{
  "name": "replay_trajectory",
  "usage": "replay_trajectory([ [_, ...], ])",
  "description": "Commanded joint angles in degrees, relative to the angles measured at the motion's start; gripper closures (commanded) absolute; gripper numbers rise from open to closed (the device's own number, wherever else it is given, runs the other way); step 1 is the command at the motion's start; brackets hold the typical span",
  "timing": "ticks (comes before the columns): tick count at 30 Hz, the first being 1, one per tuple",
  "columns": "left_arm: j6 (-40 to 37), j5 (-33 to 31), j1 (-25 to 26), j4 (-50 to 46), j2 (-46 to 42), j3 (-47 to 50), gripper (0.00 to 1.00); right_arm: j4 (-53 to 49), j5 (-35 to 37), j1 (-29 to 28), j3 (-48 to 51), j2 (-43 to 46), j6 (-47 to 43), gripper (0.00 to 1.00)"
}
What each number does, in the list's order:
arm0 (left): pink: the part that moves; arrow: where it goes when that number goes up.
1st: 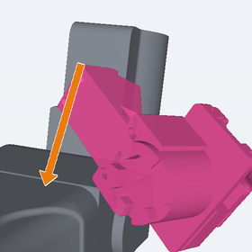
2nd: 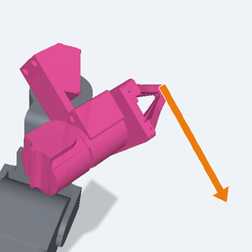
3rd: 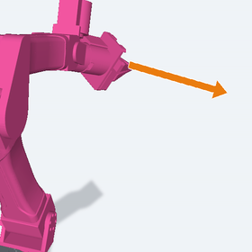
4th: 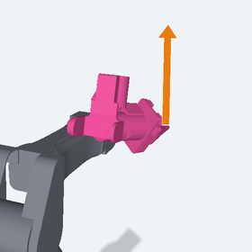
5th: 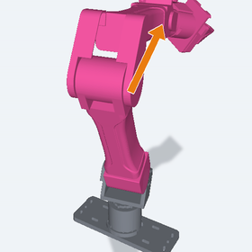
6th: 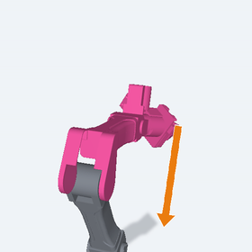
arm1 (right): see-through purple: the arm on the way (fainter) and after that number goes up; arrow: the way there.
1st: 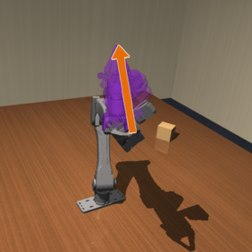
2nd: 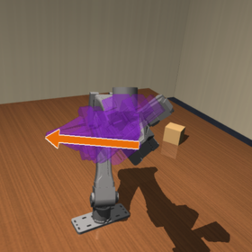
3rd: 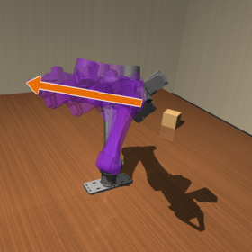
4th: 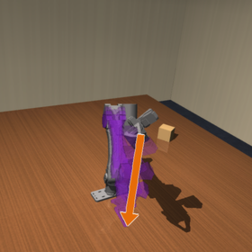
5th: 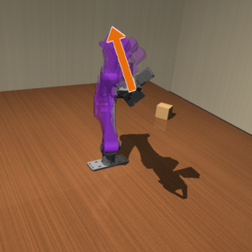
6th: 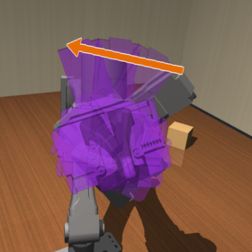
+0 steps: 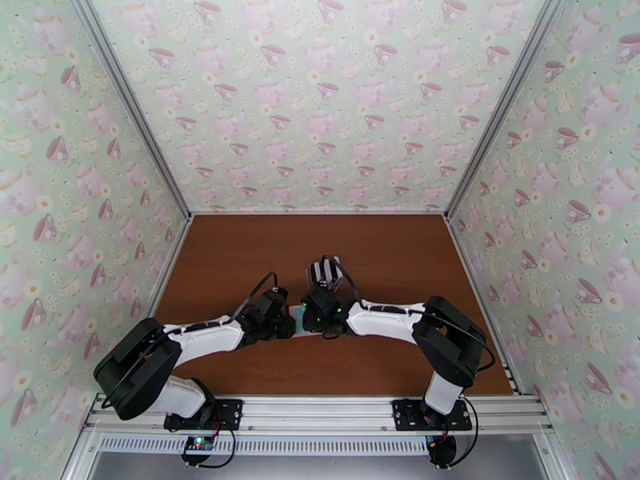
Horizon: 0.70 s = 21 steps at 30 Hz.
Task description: Put the credit cards into the card holder
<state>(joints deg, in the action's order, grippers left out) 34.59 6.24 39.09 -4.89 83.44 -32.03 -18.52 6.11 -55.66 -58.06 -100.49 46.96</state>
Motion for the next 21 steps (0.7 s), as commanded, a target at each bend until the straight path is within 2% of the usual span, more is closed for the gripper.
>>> replay_trajectory([
  [1,0.52,1.32,0.2,-2.04,-0.09,0.92,0.81,-1.87,2.3,-0.42,-2.63,-0.44,-1.47,0.62],
  [6,0.45,1.67,-0.08,-1.12,1.19,0.92,0.88,-3.2,3.28,-0.42,-4.54,-1.36,-2.4,0.62],
  [21,0.61,2.07,-1.17,-0.31,1.24,1.93,0.89,-3.27,3.14,0.02,-6.54,-5.49,-3.52,0.63],
])
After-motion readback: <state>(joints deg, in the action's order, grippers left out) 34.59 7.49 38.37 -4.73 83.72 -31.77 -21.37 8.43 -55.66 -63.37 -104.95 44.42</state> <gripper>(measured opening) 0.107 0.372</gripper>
